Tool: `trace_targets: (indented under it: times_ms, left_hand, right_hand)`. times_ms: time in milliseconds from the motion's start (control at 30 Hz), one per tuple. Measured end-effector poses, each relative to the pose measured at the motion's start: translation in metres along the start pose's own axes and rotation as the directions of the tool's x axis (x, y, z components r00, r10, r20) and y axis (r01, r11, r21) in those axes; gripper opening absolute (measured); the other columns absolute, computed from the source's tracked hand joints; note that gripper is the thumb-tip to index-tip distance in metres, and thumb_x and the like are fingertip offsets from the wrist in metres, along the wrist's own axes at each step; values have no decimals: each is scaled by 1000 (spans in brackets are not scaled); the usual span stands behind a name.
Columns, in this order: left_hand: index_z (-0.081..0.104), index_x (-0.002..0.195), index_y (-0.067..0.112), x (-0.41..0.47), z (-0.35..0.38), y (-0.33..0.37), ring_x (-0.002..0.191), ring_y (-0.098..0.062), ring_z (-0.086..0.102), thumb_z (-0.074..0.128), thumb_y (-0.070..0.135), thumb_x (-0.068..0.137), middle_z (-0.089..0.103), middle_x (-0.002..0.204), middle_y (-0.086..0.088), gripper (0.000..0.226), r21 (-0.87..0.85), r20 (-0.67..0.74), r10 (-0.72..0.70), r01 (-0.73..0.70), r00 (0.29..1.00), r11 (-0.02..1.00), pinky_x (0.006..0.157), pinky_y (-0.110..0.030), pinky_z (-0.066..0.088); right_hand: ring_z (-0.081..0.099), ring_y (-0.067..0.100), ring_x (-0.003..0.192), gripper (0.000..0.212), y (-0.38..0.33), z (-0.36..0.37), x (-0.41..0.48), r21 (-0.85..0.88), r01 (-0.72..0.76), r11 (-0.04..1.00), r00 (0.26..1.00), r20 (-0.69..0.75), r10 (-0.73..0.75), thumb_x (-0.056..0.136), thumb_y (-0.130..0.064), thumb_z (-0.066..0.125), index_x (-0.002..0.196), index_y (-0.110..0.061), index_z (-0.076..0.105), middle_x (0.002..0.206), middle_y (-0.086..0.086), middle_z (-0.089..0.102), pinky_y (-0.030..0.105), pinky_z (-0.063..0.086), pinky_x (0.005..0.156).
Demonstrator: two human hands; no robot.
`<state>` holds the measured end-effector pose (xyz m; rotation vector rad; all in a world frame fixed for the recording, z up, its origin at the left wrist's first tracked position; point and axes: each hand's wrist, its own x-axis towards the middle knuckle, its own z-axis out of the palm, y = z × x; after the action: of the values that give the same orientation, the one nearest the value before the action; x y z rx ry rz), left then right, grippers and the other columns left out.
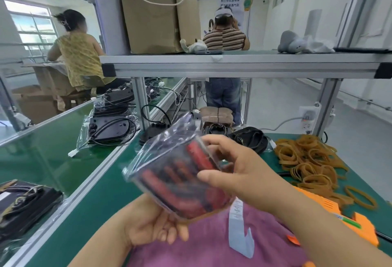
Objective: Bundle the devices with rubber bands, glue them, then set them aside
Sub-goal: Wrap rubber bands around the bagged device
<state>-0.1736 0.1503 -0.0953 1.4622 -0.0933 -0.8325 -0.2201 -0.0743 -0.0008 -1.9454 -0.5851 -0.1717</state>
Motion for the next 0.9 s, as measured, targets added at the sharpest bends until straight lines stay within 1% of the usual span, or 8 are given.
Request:
trace_targets:
  times_ms: [100,200,300,400,533,600,733,900]
  left_hand:
    - [60,102,-23,-5,-1,-2,42,-21,59,25,17,104,66,62,-22,54,126,55,-48,41,997,991,38,-23,44]
    - [61,101,-17,-5,-2,-4,46,-19,51,35,21,102,62,67,-18,46,256,-47,-16,28,999,966,42,-24,36]
    - [70,79,7,-5,0,3,48,-15,49,38,34,105,62,67,-8,50,194,-226,79,-35,971,980,44,-22,35]
    - [72,95,8,-2,0,9,55,-14,52,33,57,100,63,78,-8,63,61,-338,133,-120,932,991,47,-22,36]
    - [76,86,20,1,12,7,60,-12,51,37,74,91,62,71,1,67,273,-331,175,-83,927,958,55,-24,36]
    - [63,66,22,4,18,3,53,-8,47,51,69,88,57,59,9,54,372,-356,232,-91,905,924,54,-25,34]
    - [47,65,18,14,23,-7,41,-7,42,56,42,97,47,47,9,41,442,-352,311,-136,883,887,45,-19,34]
    - [48,63,18,22,28,-8,40,-8,46,56,36,99,49,46,7,41,414,-368,238,-71,899,908,46,-20,38]
  right_hand:
    - [71,14,85,42,20,-4,0,114,-183,976,983,4,184,82,-33,74,112,-57,56,96,2,70,30,60,74]
    - [74,25,86,47,42,-2,-2,208,-396,894,917,33,398,72,-51,70,117,-47,56,94,3,75,40,61,75]
    - [74,30,85,44,60,1,-6,296,-514,805,850,53,524,73,-46,68,115,-35,59,93,7,76,41,62,70]
    - [71,39,93,37,72,3,-11,357,-586,727,795,79,602,79,-36,70,114,-31,58,101,17,73,54,60,78]
    - [73,36,86,28,84,6,-19,339,-657,673,742,138,656,89,-25,66,116,-24,56,97,14,74,48,60,73]
    - [70,28,73,31,86,9,-23,289,-698,655,710,166,684,90,-25,65,118,-24,53,90,10,73,39,57,61]
    - [64,20,67,36,88,9,-28,201,-745,636,667,209,715,87,-23,66,120,-21,49,92,9,68,29,48,50]
    - [66,21,72,40,87,4,-26,97,-762,641,644,217,733,89,-25,67,124,-16,49,101,10,68,35,56,63]
